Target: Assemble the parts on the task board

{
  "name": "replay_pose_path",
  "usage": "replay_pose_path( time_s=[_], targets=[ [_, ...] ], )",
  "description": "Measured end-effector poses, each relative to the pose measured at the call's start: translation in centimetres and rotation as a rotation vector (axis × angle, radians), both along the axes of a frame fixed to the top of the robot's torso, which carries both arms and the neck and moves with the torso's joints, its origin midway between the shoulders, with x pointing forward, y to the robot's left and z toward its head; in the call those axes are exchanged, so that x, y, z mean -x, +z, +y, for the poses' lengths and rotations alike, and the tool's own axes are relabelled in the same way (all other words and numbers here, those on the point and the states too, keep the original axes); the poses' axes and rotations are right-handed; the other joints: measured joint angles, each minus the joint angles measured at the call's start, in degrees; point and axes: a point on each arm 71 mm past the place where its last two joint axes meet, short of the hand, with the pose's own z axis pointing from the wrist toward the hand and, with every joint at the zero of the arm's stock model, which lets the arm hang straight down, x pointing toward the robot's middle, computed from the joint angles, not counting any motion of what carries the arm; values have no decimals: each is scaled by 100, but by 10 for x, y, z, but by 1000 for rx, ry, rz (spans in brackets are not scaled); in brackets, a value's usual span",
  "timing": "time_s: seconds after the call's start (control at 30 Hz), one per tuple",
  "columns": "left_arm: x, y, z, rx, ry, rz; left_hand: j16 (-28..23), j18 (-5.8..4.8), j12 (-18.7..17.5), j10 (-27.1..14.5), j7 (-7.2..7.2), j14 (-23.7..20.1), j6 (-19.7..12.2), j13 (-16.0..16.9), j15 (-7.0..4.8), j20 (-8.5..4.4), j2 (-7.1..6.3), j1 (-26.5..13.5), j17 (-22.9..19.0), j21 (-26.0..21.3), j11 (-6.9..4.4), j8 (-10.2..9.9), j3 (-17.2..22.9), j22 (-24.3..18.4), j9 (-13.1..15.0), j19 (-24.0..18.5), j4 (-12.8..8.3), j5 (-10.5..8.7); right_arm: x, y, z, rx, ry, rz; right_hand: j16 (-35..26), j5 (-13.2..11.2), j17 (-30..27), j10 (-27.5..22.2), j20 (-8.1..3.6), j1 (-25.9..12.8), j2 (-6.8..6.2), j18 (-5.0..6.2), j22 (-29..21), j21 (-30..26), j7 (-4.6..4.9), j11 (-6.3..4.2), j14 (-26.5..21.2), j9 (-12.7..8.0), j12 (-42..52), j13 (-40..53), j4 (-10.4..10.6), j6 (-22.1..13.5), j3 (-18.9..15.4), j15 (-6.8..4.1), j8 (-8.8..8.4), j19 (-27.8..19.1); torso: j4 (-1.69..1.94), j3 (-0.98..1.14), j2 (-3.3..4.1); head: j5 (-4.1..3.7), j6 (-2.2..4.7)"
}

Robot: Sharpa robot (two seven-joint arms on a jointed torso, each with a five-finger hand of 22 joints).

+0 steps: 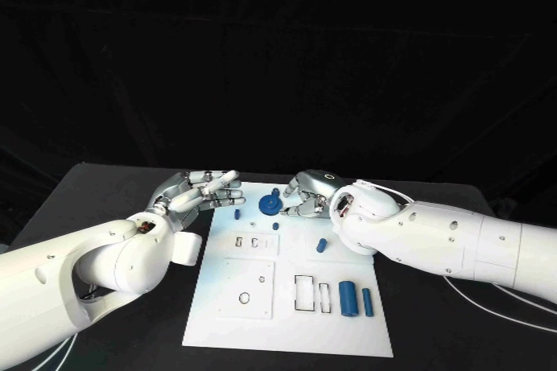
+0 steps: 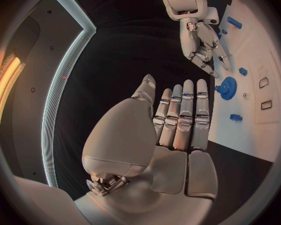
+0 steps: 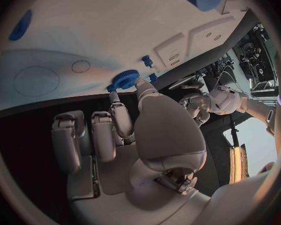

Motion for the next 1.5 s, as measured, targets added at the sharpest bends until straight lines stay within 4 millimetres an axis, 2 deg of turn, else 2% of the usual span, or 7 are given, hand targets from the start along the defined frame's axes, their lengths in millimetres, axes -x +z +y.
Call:
replay_pose_path(
  time_s=[0.2,0.4,0.6,0.73,0.93,1.17,1.5],
  targets=[
    [0,0,1,-1,2,0,0,0,0,0,0,0,0,0,0,0,0,0,0,0,0,0,0,0,0,0,0,0,9,12,-22,-27,-16,-31,0,1,0,21,0,0,0,0,0,0,-10,-21,0,1,22,3,0,26,0,0,0,0,-4,3,-1,-19,16],
    [0,0,2,-2,3,0,0,0,0,-21,0,0,0,0,0,0,0,0,8,0,21,-22,-16,-5,0,0,-16,0,17,25,-65,-49,-69,-39,0,-14,0,41,0,111,-11,0,4,0,-66,-42,0,40,22,3,-24,164,23,0,50,0,-18,8,-2,-48,36],
    [1,0,3,-2,4,0,0,0,0,-21,0,0,0,1,0,0,0,0,7,0,21,-22,-16,-5,0,0,-16,0,22,27,-115,-82,-133,-13,-22,-103,0,-38,0,434,-132,0,4,-49,-48,-56,0,38,-92,-45,-211,145,47,0,-18,0,-59,29,-1,-99,48],
    [1,0,3,-2,4,0,-22,0,-24,-21,0,0,0,1,0,0,0,0,7,0,21,-22,-16,-5,0,0,-16,0,24,20,-136,-110,-145,5,-22,-43,1,-38,0,586,-118,1,3,-49,-54,-56,0,28,-116,-51,-280,107,104,0,-57,0,-90,43,5,-129,54],
    [1,0,3,-2,4,1,-21,0,-29,-21,0,0,0,1,0,0,0,0,7,0,21,-22,-16,-4,0,0,-16,0,23,13,-156,-139,-149,18,-22,-43,4,-80,0,668,-154,0,3,-76,-46,-56,0,21,-151,-84,-329,76,102,0,-101,0,-102,60,13,-171,45],
    [0,0,4,-3,7,1,-21,0,-29,-21,0,0,0,1,0,0,0,0,6,0,21,-22,-16,-4,0,0,-16,0,23,-1,-166,-156,-152,41,-22,-32,4,-84,0,668,-154,0,3,-76,-36,-61,0,16,-161,-93,-335,49,95,0,-112,0,-102,59,16,-168,16],
    [-1,-1,5,-5,11,1,-21,0,-29,-21,0,0,0,1,0,0,0,0,6,0,21,-22,-16,-4,0,0,-16,0,17,-11,-167,-158,-155,62,-22,-1,3,-84,0,688,-174,0,2,-76,-36,-61,0,16,-172,-93,-351,49,111,0,-112,0,-97,51,14,-179,-10]
  ],
)
